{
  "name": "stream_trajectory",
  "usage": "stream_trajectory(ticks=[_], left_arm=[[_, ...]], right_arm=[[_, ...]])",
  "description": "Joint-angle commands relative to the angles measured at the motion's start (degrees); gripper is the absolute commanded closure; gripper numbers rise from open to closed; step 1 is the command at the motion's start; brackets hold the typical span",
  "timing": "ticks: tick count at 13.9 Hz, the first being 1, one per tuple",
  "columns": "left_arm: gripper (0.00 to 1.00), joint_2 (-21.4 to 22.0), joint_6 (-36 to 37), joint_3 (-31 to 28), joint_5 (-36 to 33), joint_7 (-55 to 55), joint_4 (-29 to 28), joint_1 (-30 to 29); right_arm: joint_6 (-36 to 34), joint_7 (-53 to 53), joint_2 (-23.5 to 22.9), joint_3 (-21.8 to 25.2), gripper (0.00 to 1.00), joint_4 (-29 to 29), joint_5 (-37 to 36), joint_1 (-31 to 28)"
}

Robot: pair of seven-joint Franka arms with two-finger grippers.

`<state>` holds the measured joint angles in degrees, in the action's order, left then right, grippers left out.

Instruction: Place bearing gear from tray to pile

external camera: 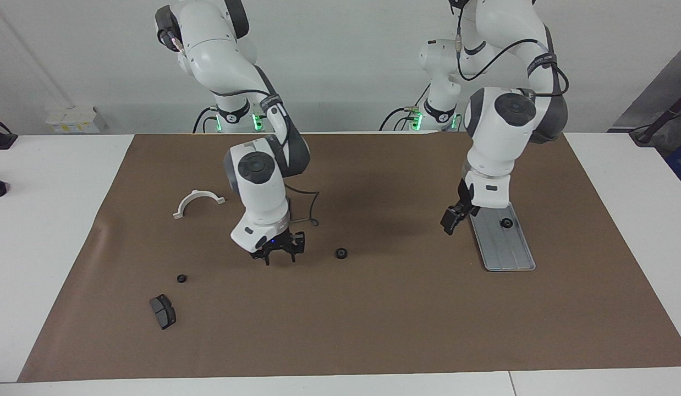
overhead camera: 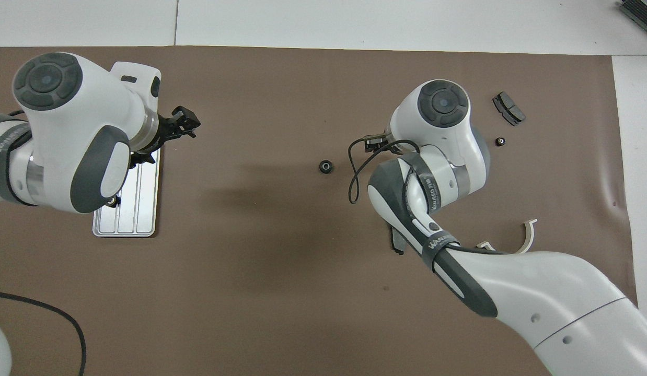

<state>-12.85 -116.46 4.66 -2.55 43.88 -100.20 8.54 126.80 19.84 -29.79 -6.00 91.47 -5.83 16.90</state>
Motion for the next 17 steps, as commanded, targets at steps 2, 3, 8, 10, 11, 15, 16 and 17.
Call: stream_trajectory(ticks=[2, 3, 8, 10, 11, 15, 16, 17], left_arm=[[0.0, 3.97, -1.13, 0.53, 0.88, -12.56, -8.4, -8.17], [0.0, 5.02, -3.49, 0.44, 0.79, -15.2, -11.3, -10.28], [0.0, 8.98, -14.41, 0.36, 0.79, -16.11, -23.98, -14.87], [0.0, 8.99, -17.46, 0.44, 0.79, -16.02, -26.61, -17.5], [0.0, 8.37, -20.44, 0.44, 0.79, -15.93, -27.58, -17.51], [0.0, 4.6, -26.7, 0.36, 0.79, -7.6, -27.94, -17.59], [0.0, 4.42, -26.89, 0.35, 0.88, -6.8, -27.94, -17.86], [0.04, 4.33, -26.89, 0.35, 0.88, -6.53, -28.03, -18.47]], right_arm=[[6.41, 8.19, -1.58, 0.2, 0.28, 0.2, -0.32, 6.46], [8.88, 9.07, -2.63, 0.2, 0.28, 0.2, -0.4, 7.52], [11.18, 10.66, -4.49, 0.2, 0.28, 0.2, -1.37, 8.85], [11.1, 10.83, -4.49, 0.2, 0.3, 0.46, -1.46, 8.85], [11.1, 11.01, -4.4, 0.2, 0.3, 0.55, -1.46, 8.85], [12.32, 11.54, -4.4, 0.2, 0.32, 1.51, -1.46, 8.94], [12.41, 11.54, -4.4, 0.2, 0.33, 1.69, -1.46, 8.94], [12.42, 11.54, -4.4, 0.2, 0.34, 1.78, -1.46, 8.94]])
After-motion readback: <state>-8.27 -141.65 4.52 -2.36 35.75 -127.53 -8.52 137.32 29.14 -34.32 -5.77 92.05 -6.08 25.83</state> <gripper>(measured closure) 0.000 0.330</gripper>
